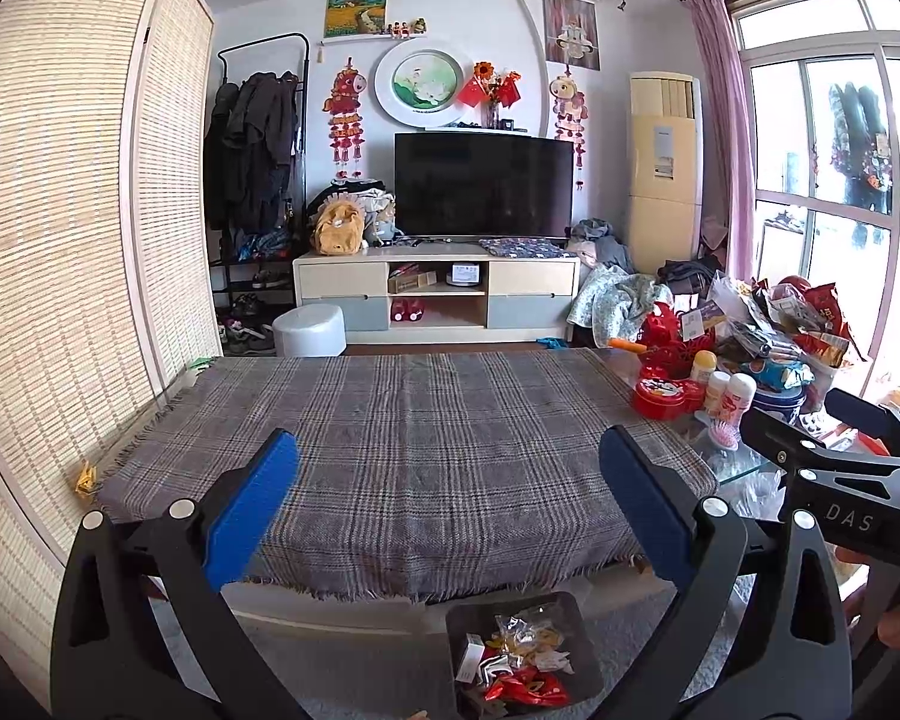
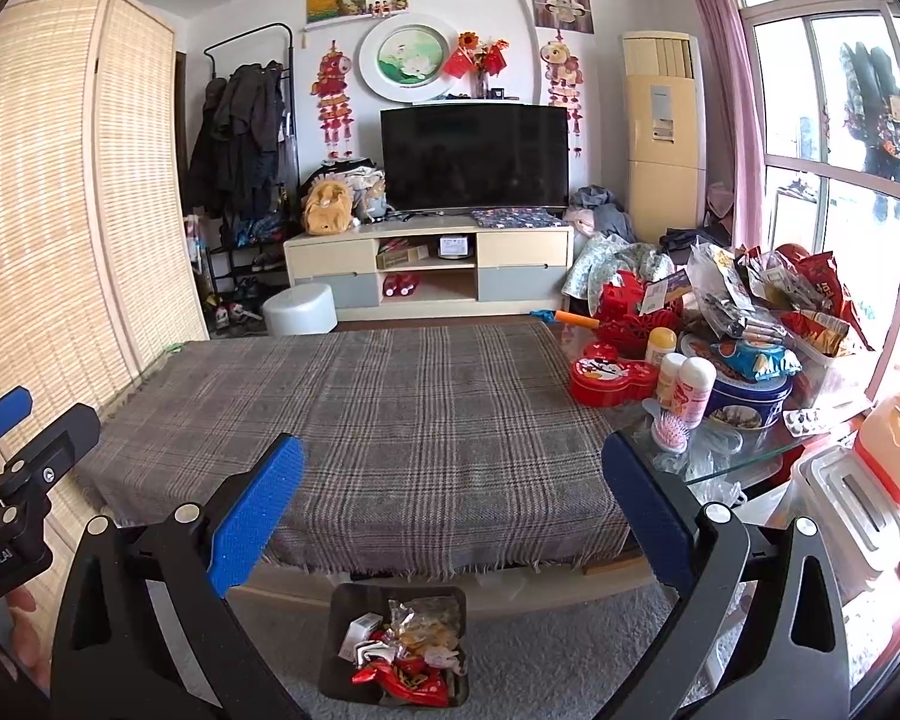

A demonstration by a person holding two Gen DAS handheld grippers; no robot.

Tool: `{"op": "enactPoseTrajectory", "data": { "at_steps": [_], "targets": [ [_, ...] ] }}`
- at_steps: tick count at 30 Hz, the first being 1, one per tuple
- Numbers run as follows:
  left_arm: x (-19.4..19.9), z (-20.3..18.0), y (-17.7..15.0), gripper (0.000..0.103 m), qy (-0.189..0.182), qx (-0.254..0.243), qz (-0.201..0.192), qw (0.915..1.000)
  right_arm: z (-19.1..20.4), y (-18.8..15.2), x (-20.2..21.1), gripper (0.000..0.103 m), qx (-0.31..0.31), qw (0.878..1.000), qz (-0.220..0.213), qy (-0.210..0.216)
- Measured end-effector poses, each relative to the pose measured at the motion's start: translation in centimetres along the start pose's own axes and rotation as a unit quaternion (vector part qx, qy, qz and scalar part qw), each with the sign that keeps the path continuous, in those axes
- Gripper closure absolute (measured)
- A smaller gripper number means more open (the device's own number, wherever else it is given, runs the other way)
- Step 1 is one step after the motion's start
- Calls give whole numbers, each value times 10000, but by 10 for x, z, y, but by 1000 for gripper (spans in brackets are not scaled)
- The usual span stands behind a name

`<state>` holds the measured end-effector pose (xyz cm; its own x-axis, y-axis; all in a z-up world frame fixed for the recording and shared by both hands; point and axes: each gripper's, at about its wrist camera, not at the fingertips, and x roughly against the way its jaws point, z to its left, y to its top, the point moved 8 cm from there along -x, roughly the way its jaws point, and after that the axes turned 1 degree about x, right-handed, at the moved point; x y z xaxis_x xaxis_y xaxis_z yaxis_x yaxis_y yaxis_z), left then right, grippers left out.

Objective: Collect trash

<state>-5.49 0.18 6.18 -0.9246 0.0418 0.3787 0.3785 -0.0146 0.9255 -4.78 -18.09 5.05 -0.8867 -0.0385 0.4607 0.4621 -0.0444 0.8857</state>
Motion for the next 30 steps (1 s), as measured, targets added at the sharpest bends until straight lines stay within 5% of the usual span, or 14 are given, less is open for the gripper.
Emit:
{"op": "enactPoseTrajectory", "data": {
  "at_steps": [30],
  "targets": [
    [-2, 5, -2, 8, 16, -43, 2, 10000, -1, 1, -1, 3, -40, 10000, 24, 42]
  ]
}}
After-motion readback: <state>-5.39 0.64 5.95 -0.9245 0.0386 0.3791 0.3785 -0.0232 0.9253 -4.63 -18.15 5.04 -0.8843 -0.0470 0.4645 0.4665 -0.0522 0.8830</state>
